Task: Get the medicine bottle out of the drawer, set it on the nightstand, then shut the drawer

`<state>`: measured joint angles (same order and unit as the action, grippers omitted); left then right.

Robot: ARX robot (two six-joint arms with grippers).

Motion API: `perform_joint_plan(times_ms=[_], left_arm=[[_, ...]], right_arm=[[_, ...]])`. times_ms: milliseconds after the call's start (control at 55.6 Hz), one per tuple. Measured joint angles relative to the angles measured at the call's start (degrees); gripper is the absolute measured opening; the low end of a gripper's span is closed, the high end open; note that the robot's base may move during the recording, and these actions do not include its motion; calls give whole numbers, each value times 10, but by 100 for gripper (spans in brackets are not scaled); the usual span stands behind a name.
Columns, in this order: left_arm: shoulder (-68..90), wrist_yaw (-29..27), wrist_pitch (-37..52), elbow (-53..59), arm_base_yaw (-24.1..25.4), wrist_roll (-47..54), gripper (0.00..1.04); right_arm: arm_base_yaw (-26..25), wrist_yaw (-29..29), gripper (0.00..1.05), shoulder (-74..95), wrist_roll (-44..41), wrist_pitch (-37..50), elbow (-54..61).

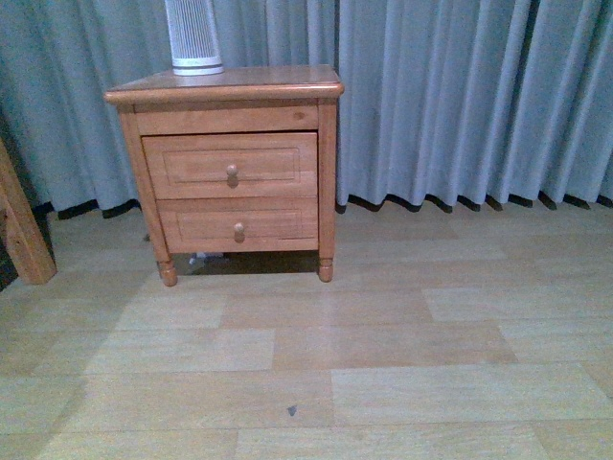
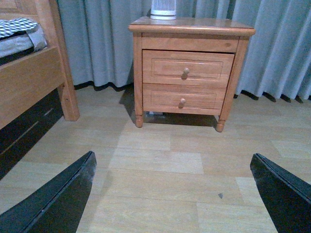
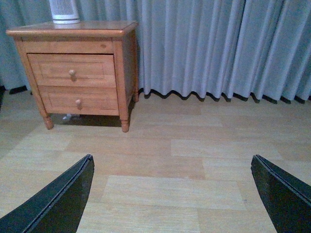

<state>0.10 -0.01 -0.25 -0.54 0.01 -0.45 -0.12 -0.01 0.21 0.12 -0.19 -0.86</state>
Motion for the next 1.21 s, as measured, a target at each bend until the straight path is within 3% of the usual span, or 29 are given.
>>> perform_joint_plan(times_ms=[1206], left_arm=[[0, 0, 0, 0, 0, 0, 98]], right_arm=[[0, 0, 98, 0, 0, 0, 0]])
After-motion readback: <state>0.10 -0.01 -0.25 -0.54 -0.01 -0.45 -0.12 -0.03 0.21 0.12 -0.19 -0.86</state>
